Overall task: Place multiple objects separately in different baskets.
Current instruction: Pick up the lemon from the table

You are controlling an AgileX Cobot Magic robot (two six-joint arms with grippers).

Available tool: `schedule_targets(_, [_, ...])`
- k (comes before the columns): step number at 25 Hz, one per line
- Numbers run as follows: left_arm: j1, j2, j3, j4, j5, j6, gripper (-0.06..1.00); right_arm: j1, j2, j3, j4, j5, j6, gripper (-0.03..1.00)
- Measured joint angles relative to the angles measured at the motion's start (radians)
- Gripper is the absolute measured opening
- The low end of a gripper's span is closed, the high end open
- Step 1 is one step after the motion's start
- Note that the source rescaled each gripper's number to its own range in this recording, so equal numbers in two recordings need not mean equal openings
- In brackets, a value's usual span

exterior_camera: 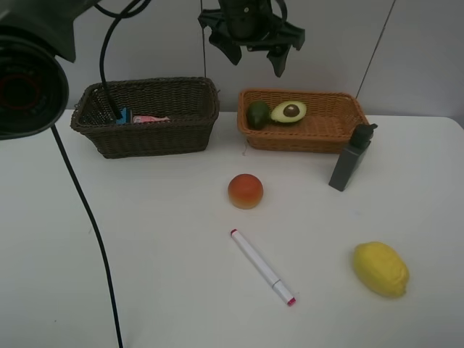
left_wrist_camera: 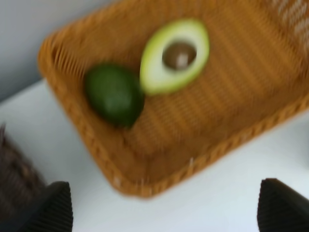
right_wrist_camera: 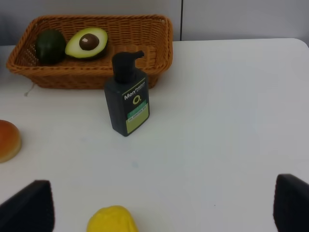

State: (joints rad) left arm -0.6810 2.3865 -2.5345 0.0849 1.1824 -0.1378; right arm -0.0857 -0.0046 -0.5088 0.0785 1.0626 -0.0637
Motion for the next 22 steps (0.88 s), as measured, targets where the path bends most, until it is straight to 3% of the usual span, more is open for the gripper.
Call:
schedule_targets(5, [0.007,-0.084,0.134,0.033,0.016,-0.009,0.97,0.0,0.0,0.0,0.0,0.0,0.0,1.0])
schedule_targets(8, [0.039,-0.197,0.316,0.067,0.015,-0.032,0.97,0.0,0.0,0.0,0.0,0.0,0.0,1.0])
schedule_targets(18, [0.3,-0.909,1.14,0.091,0.014,-0.185,0.97,0.0,0.0,0.0,0.0,0.0,0.0,1.0])
schedule_targets(22, [0.401,-1.236,1.427,0.093,0.014,-0.204,0.97,0.0,0.0,0.0,0.0,0.0,0.0,1.0])
